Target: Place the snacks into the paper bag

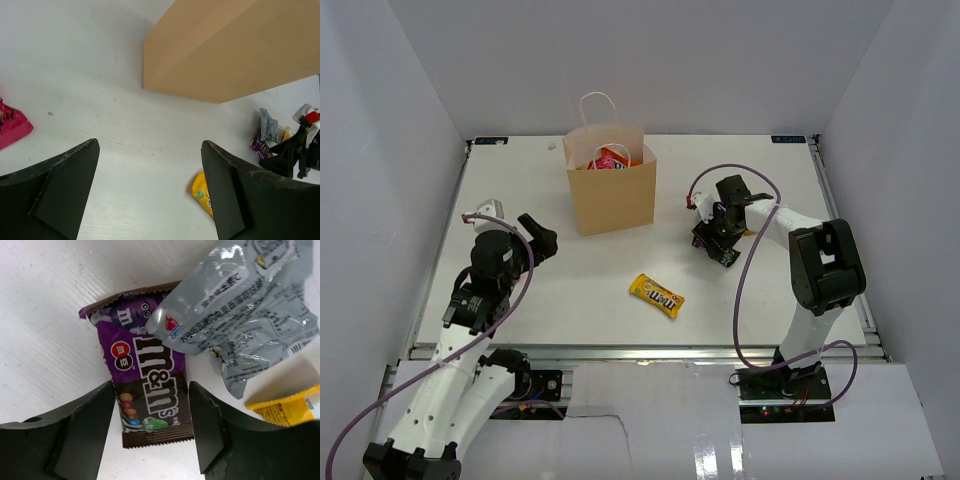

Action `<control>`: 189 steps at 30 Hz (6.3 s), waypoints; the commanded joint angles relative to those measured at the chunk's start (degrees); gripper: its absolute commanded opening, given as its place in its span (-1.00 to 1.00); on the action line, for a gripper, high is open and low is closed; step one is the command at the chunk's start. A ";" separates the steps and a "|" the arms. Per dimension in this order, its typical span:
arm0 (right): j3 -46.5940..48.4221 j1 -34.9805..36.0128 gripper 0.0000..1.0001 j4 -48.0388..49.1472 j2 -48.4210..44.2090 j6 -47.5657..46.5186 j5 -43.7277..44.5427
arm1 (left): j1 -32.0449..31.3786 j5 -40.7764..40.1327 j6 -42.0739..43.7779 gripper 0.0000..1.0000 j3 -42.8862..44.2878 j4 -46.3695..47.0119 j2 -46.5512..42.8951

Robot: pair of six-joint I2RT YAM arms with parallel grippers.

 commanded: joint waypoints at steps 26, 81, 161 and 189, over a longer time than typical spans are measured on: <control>15.12 0.48 -0.72 -5.81 -13.53 -3.83 -27.56 | 0.26 -3.25 -16.62 0.83 -4.76 -5.80 -2.93; -5.40 -7.86 0.52 7.55 -28.28 5.32 -38.46 | 27.16 -8.35 -7.23 0.86 15.01 -11.16 48.39; -6.65 -15.34 0.85 6.50 -26.37 18.78 -7.79 | -1.67 17.94 7.88 0.74 46.94 15.65 36.14; 26.49 -15.95 0.51 -21.71 16.53 -67.54 5.31 | -1.50 6.67 -34.96 0.96 -16.00 -10.10 -20.06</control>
